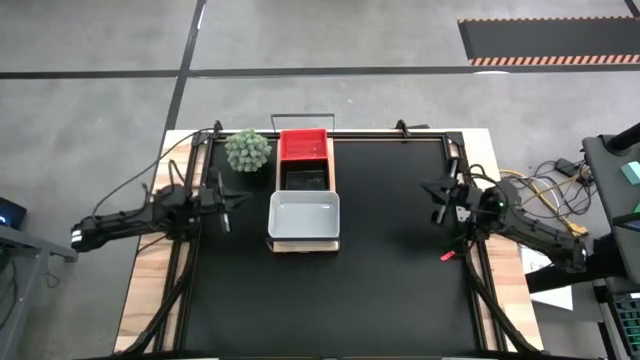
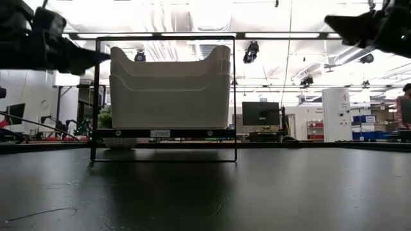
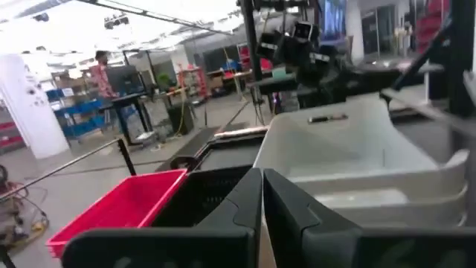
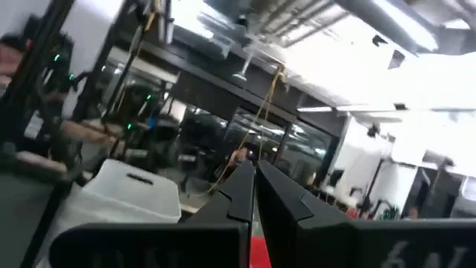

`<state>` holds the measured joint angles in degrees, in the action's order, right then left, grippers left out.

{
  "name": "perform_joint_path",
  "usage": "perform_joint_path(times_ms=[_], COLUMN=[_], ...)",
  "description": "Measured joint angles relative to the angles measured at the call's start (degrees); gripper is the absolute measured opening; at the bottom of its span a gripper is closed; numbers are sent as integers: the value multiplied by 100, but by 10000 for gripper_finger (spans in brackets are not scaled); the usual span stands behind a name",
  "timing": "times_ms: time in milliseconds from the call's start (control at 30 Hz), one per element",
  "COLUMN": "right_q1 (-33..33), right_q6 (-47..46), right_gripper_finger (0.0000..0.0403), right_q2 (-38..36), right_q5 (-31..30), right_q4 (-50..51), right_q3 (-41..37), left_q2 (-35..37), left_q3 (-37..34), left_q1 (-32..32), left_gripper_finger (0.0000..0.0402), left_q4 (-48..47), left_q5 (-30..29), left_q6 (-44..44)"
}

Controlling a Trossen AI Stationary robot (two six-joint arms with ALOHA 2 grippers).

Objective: Stack baskets on shelf by color
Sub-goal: Return to Home Position

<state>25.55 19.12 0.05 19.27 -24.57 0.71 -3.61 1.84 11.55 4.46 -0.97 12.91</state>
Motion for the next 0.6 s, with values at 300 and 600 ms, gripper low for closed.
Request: perform_joint_path(times_ms=[300,600], right_q1=[-1,-1], right_q6=[-1354,-1258], right_gripper_finger=[11,11], right_q2=[369,740], right_q5=[-637,-637], right_q4=[208,208], right_q3=[7,7], left_q2=[-482,-903], left_q3=[-135,-139], left_q1=[-1,-2], left_gripper_finger=[0,0], left_q4=[-153,-149], left_q5=[156,157], left_q6=[-2857,-3200])
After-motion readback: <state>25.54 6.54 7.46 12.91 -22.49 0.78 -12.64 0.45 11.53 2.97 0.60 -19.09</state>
